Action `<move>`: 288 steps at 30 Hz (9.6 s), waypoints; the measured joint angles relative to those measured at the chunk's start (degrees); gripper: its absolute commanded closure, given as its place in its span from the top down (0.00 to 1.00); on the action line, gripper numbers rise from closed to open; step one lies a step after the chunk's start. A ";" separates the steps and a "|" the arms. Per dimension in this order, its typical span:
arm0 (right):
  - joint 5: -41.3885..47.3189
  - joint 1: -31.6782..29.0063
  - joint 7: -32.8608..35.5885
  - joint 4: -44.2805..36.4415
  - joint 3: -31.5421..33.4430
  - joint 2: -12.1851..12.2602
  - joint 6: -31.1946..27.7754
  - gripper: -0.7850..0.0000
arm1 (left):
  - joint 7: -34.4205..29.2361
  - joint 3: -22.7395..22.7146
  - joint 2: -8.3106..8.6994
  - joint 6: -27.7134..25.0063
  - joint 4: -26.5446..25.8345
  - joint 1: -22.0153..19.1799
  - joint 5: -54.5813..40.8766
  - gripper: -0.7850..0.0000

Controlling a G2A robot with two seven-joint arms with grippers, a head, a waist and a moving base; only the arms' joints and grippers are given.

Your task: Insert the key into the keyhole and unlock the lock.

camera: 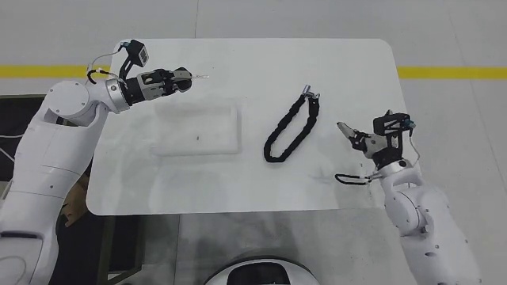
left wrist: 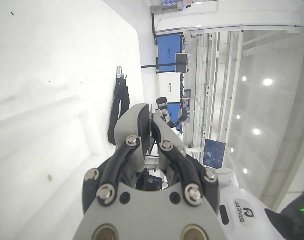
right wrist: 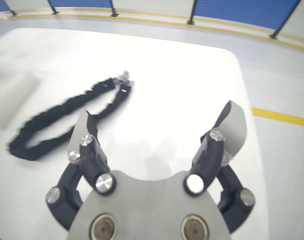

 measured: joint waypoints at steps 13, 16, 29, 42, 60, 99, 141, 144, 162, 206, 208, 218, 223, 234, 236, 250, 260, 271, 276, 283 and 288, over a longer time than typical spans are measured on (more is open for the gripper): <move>14.09 33.64 36.74 10.54 -20.24 -4.44 23.11 1.00 | 0.00 0.00 0.00 0.00 0.00 0.00 0.00 0.00; 14.12 33.36 36.68 10.41 -20.06 -4.40 23.03 1.00 | 0.00 0.00 0.00 0.00 0.00 0.00 0.00 0.00; 30.59 41.36 50.30 20.06 -19.35 -6.52 37.49 1.00 | 0.00 0.00 0.00 0.00 0.00 0.00 0.00 0.00; 27.78 53.59 47.31 39.87 -31.42 -9.48 41.88 0.96 | 0.00 0.00 0.00 0.00 0.00 0.00 0.00 0.00; 26.43 63.27 44.42 59.28 -36.09 -16.60 44.77 0.49 | 0.00 0.00 0.00 0.00 0.00 0.00 0.00 0.00; 35.19 55.00 57.29 46.09 -13.91 -11.10 17.61 0.00 | 0.00 0.00 0.00 0.00 0.00 0.00 0.00 0.00; 65.98 33.42 55.29 31.71 0.11 -13.54 16.31 0.00 | 0.00 0.00 0.00 0.00 0.00 0.00 0.00 0.00; 74.43 32.26 56.59 32.19 1.42 -13.29 17.41 0.00 | 0.00 0.00 0.00 0.00 0.00 0.00 0.00 0.00; 83.75 29.24 54.55 30.40 -0.95 -12.32 12.61 0.00 | 0.00 0.00 0.00 0.00 0.00 0.00 0.00 0.00; 82.01 20.34 43.26 17.65 -6.54 -8.28 -11.57 0.00 | 0.22 -6.50 -0.93 7.64 -14.38 13.23 -15.01 0.00; 78.68 18.99 42.50 15.52 -7.54 -8.21 -11.42 0.00 | -0.61 -6.79 -1.05 4.56 -17.92 14.12 -11.99 0.00; 75.69 19.84 43.88 15.86 -9.46 -7.75 -13.23 0.00 | -1.20 -7.26 -2.19 -4.52 -21.84 17.02 -6.58 0.00; 74.66 20.21 43.30 15.68 -9.56 -7.50 -14.01 0.00 | -2.63 -7.26 -2.70 -4.67 -21.96 17.11 -4.81 0.00; 73.19 21.01 41.33 15.84 -10.74 -7.20 -14.70 0.00 | -3.44 -7.58 -3.89 -3.63 -21.45 17.09 -3.87 0.00; 73.22 21.19 41.08 16.01 -10.97 -7.16 -14.79 0.00 | -3.71 -7.73 -4.10 -3.40 -21.36 17.07 -3.73 0.00; 73.67 21.74 40.34 16.29 -12.08 -6.88 -14.77 0.00 | -5.27 -8.42 -5.48 -0.92 -20.50 17.03 -4.10 0.00; 74.21 22.12 39.93 16.49 -12.78 -6.76 -15.03 0.00 | -5.96 -8.98 -6.38 -0.21 -20.29 17.00 -3.56 0.00; 74.19 22.50 39.32 16.84 -13.88 -6.73 -15.09 0.00 | -6.82 -9.65 -7.29 0.34 -20.33 17.15 -2.93 0.00; 73.95 22.65 39.06 16.84 -14.10 -6.70 -15.09 0.00 | -7.59 -9.89 -7.64 0.27 -20.44 17.16 -2.47 0.00; 72.58 22.67 38.96 16.20 -14.01 -6.55 -15.27 0.00 | -7.80 -10.19 -8.11 0.09 -20.91 17.30 -0.51 0.00; 71.22 22.58 39.18 15.58 -14.14 -6.42 -15.20 0.00 | -8.07 -10.43 -8.40 0.34 -21.26 17.33 0.30 0.00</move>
